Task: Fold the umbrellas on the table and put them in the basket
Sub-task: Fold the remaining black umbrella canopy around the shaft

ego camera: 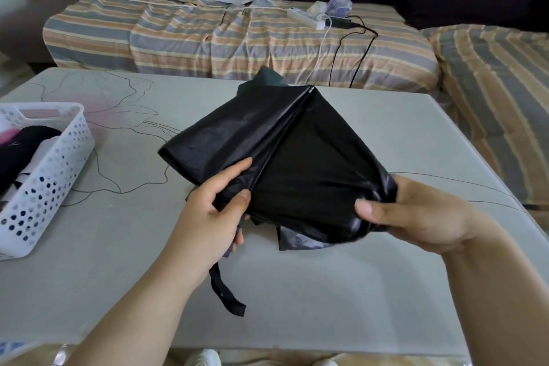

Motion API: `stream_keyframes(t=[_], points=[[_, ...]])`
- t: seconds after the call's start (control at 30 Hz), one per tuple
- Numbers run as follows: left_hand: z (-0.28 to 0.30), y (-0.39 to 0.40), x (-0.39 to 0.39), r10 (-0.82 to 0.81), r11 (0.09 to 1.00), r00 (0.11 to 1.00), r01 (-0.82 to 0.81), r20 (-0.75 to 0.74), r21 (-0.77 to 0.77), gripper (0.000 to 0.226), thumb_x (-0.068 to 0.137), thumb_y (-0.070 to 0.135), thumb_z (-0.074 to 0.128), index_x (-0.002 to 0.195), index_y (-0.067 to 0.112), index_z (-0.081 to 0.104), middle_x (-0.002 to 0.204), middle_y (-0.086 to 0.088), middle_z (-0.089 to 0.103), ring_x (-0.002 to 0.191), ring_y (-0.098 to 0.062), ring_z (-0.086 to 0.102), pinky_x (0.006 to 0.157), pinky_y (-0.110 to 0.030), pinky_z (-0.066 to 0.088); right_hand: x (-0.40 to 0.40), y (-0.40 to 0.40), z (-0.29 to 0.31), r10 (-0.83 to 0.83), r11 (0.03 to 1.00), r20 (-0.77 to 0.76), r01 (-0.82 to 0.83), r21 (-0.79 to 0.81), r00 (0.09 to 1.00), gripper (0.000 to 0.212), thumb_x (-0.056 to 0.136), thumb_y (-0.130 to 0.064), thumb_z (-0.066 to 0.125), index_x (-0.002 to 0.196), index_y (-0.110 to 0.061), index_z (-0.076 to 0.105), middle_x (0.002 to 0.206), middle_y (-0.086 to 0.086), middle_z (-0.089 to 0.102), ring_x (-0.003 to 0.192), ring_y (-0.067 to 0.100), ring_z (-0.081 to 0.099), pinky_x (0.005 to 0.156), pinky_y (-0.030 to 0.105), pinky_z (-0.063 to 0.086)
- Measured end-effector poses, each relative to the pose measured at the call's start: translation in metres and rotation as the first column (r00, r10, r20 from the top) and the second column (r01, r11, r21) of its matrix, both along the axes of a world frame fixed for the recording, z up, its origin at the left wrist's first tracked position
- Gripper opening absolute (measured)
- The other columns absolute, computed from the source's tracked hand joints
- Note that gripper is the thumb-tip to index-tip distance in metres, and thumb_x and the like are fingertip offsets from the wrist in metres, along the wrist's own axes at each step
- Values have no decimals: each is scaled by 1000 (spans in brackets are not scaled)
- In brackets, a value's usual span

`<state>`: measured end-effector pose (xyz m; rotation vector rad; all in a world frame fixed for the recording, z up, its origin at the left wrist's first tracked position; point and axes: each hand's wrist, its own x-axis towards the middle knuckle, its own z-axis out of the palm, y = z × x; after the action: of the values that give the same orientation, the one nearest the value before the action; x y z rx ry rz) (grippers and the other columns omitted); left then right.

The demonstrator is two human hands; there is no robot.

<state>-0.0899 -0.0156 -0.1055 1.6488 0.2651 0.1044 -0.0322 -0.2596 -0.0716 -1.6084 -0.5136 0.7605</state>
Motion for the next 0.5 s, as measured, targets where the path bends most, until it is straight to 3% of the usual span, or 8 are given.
stream_keyframes(t=[0.1, 0.23, 0.3, 0.4, 0.5], points=[[-1, 4, 2, 11, 1000, 1000, -11, -3, -18, 45, 94, 13, 56, 102, 57, 63, 56, -1, 59, 44, -21, 48, 44, -29, 41, 1, -3, -4, -62, 984, -82, 74, 160, 995, 64, 69, -45, 81, 120, -11, 65, 123, 14, 65, 117, 28, 61, 88, 30, 52], [-2, -1, 0, -29, 999, 999, 28, -23, -39, 46, 94, 12, 55, 103, 56, 64, 53, 0, 58, 45, -22, 48, 47, -30, 38, 2, -1, -2, -44, 983, -132, 67, 173, 990, 59, 68, -48, 81, 115, -16, 69, 119, 12, 67, 114, 27, 63, 85, 30, 53], [-3, -5, 0, -41, 998, 999, 39, -25, -50, 47, 94, 12, 55, 102, 57, 64, 53, 0, 58, 46, -21, 49, 46, -30, 40, 3, -2, 2, -68, 988, -92, 79, 131, 993, 54, 65, -51, 82, 108, -20, 72, 113, 9, 70, 108, 23, 66, 80, 27, 54], [-3, -8, 0, -35, 998, 999, 34, -19, -54, 46, 94, 12, 56, 102, 56, 64, 54, 0, 59, 46, -21, 49, 44, -29, 41, 4, -4, 5, -121, 992, 0, 121, 35, 993, 65, 55, -56, 85, 104, -16, 72, 110, 11, 71, 105, 24, 67, 79, 28, 56], [-2, -5, 2, -5, 999, 1000, 5, -8, -50, 45, 93, 13, 56, 105, 55, 63, 54, 2, 59, 45, -20, 49, 44, -29, 41, 7, -13, 8, -273, 962, 111, 271, 28, 956, 71, 40, -60, 89, 92, -14, 76, 101, 12, 73, 94, 23, 70, 78, 28, 57]])
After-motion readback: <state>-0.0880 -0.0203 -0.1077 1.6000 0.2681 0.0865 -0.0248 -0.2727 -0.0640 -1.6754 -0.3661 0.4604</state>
